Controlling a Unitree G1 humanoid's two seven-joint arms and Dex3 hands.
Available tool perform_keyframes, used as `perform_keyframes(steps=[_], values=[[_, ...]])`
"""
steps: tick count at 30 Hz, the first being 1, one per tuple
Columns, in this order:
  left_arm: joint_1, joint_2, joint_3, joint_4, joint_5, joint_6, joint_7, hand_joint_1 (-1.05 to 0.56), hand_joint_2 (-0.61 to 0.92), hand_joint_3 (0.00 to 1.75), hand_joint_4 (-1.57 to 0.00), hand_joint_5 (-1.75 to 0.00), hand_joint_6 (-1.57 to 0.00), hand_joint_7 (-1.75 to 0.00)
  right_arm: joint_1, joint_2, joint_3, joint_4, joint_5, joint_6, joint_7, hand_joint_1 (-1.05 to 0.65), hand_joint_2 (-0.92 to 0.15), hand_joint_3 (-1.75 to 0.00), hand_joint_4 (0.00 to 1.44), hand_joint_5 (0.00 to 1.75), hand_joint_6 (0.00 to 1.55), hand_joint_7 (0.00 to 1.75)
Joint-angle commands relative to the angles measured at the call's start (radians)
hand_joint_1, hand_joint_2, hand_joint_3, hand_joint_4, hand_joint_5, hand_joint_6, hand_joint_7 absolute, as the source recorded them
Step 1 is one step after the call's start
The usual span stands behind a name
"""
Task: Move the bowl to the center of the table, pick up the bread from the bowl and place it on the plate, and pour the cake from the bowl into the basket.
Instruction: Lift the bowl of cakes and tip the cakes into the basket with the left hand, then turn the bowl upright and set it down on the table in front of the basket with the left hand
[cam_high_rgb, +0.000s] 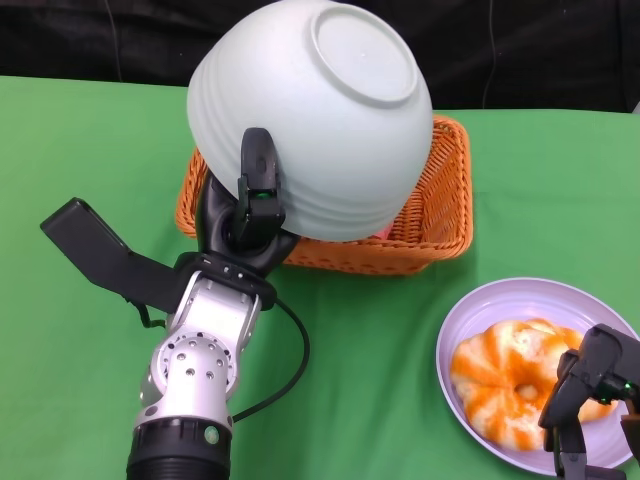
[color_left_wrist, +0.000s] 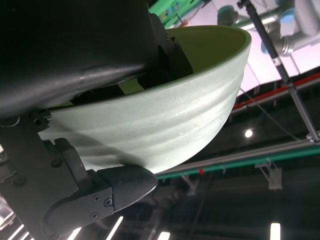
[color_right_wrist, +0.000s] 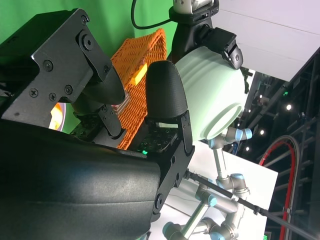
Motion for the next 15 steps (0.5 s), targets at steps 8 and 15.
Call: perform_keyframes(steps=[8,15], values=[[0.002,-0.021,-0.018,-0.116,0.027,0.001,-0.05,-0.35,0.32,1.58,-1.08,-1.75,-0.89,-1.75,0.004,-0.011,-0.004,-0.003,0.009,0.001,0.0,0.11,-0.29,-1.67,0.93,1.75,0.77,1.63],[0.059,0.063,-0.059,-0.208,0.127,-0.021,-0.143,-0.31,0.36,1.58,-1.04,-1.75,-0.87,-1.75,0.004,-0.01,-0.004,-0.003,0.001,-0.001,-0.004,0.11,-0.29,-1.67,0.93,1.75,0.77,1.63]])
